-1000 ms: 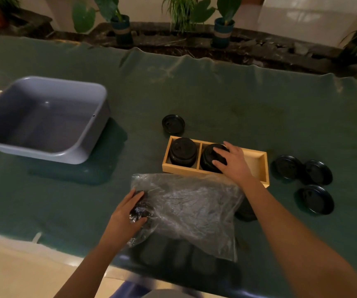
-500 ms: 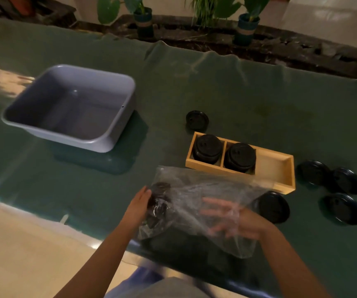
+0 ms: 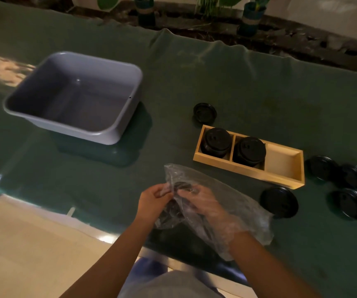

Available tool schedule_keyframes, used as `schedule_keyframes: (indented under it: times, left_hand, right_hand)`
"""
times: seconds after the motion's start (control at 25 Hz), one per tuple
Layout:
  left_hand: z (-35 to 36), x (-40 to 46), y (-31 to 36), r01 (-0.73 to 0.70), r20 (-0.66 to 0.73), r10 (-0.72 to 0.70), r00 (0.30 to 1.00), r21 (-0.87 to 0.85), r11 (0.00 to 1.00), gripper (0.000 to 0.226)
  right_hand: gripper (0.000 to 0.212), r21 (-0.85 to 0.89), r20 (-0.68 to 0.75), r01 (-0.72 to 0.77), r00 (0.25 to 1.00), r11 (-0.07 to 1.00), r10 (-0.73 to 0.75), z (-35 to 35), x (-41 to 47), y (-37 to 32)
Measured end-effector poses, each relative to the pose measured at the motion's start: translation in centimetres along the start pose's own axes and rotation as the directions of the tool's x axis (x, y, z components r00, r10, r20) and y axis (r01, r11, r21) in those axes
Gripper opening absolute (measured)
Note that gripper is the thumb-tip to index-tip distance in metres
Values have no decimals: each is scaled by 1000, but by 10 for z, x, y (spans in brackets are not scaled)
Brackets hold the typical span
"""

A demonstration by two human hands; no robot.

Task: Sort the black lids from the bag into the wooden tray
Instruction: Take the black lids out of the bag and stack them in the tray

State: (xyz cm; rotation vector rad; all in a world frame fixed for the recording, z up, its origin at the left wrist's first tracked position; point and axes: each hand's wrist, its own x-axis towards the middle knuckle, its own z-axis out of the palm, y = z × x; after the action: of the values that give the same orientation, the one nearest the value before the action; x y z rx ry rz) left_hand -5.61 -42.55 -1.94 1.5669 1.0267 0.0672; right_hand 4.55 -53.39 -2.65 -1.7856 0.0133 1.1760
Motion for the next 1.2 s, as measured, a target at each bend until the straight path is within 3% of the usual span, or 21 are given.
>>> schedule_keyframes:
  times: [0.12,0.28,0.36,0.44,0.52,0.56,0.6,0.64,0.68,0.72,0.76,0.8,0.84,0.88,0.96,1.0,1.12,1.2]
  left_hand:
    - [-5,1,-3,128,-3,-130,992,-115,985,9]
    - [-11,3,-6,308,175,-258,950,-391,868,21]
    - [-11,4,-4,336,195,-282,939,-365,868,24]
    - [-11,1,0,337,181,-293,939,-310,889,27]
    - [-13,0,6,292,117,-268,956,-313,904,37]
    - [-16,1,7,214,12,-219,976,-284,935,48]
    - [-18,-1,9,67,-141,-89,986,-158,985,57]
    - [-18,-3,13,-144,-244,163,956,96,985,62]
    - [-14,-7,17,-367,-181,459,870,384,847,65]
    - [-2,-8,21,-555,25,663,748,572,604,67]
    - [15,-9,23,-685,274,724,634,633,361,69]
    - [31,-8,23,-753,454,688,566,625,206,73]
    - [45,-6,21,-773,553,612,565,615,157,76]
    - [55,-2,16,-768,600,526,603,616,178,79]
    - [63,9,0,-741,635,398,662,637,216,84]
    - [65,15,-9,-736,649,361,669,647,201,86]
    - [71,26,-31,-736,704,245,667,673,74,91]
    - [71,28,-42,-717,709,165,686,697,-16,94]
  right_hand:
    - [29,31,-54,-29,998,999,30,-5,6,6]
    - [35,196,-38,-30,999,980,38,-27,13,15]
    - [25,112,-45,-1,999,994,7,-31,10,16]
    - [26,-94,-39,57,997,994,-61,-34,10,19]
    - [32,-127,-50,99,993,987,-106,-35,12,26]
    - [33,-123,-52,120,990,985,-127,-37,14,30]
    - [34,-133,-52,145,987,981,-153,-38,15,31]
    - [34,-173,-36,170,983,970,-179,-40,15,34]
    - [32,-220,-23,194,979,956,-204,-38,15,34]
    - [28,-259,-35,231,968,938,-248,-36,11,32]
    - [23,-271,-128,279,938,921,-321,-36,7,30]
    - [19,-172,-241,321,903,931,-356,-38,5,30]
    - [19,-125,-288,374,873,919,-395,-45,1,31]
    - [22,-115,-286,363,879,925,-381,-55,-9,33]
    - [38,-120,-257,303,910,945,-325,-81,-28,49]
    - [43,-50,-326,251,911,967,-253,-96,-37,58]
    - [37,141,-547,240,827,960,-127,-138,-84,89]
    - [29,264,-656,318,751,911,-72,-155,-118,100]
